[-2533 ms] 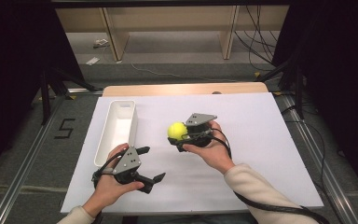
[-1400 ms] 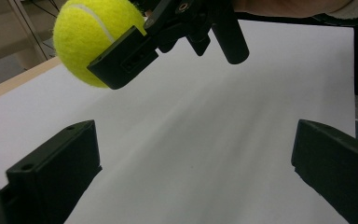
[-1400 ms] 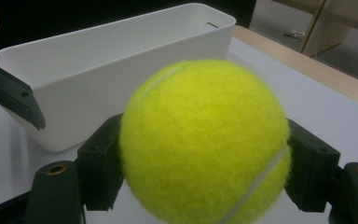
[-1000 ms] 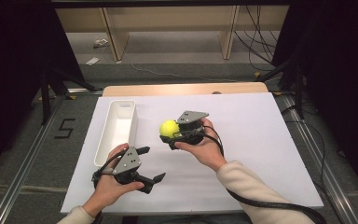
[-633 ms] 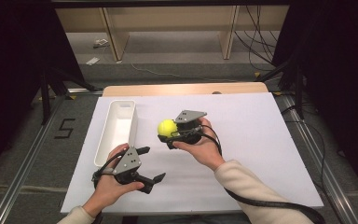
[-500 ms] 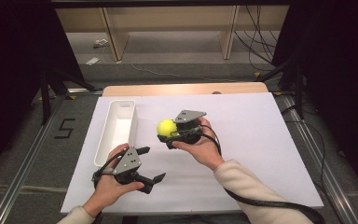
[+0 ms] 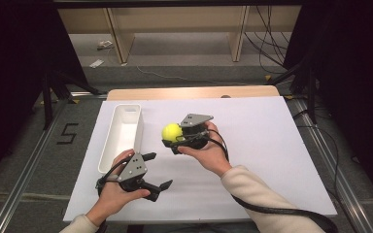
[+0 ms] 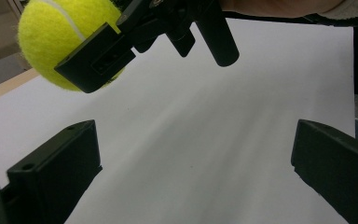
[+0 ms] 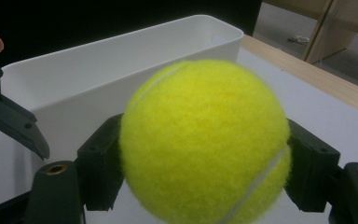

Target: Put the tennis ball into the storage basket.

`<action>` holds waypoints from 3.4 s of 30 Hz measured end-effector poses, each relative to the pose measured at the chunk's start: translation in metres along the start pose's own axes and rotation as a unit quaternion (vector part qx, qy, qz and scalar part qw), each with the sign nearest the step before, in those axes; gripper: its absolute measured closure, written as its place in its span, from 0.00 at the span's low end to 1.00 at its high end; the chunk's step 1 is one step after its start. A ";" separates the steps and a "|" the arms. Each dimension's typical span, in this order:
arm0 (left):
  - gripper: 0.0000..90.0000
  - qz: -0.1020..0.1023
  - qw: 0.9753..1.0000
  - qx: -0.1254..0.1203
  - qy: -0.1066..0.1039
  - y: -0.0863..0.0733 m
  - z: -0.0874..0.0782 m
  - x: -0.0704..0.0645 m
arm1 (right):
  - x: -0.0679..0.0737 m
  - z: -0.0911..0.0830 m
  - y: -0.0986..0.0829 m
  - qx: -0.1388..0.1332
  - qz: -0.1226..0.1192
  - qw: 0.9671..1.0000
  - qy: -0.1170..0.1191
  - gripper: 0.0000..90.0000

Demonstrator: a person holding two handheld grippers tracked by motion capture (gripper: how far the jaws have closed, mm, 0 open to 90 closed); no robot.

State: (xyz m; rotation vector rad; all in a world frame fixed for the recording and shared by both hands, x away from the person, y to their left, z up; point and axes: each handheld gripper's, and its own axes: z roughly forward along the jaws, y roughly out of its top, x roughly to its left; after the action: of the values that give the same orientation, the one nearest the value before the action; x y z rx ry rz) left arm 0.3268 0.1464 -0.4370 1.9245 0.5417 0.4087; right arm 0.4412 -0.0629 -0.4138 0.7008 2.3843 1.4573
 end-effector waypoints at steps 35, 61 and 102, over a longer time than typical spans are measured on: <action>0.01 0.009 1.000 -0.001 0.008 0.000 -0.002 0.000 | 0.005 0.011 0.013 -0.006 -0.009 1.000 0.010 0.30; 0.01 0.009 1.000 -0.001 -0.003 0.000 -0.004 -0.003 | 0.007 0.027 0.026 -0.001 -0.012 1.000 0.019 0.30; 0.01 0.012 1.000 0.000 -0.006 0.000 -0.003 -0.003 | 0.016 0.049 0.045 -0.001 -0.024 0.999 0.033 0.30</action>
State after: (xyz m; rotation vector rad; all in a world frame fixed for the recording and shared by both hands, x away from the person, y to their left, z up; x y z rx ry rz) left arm 0.3225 0.1472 -0.4354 1.9335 0.5112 0.4127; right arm 0.4619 -0.0002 -0.3958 0.5990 2.4311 1.4842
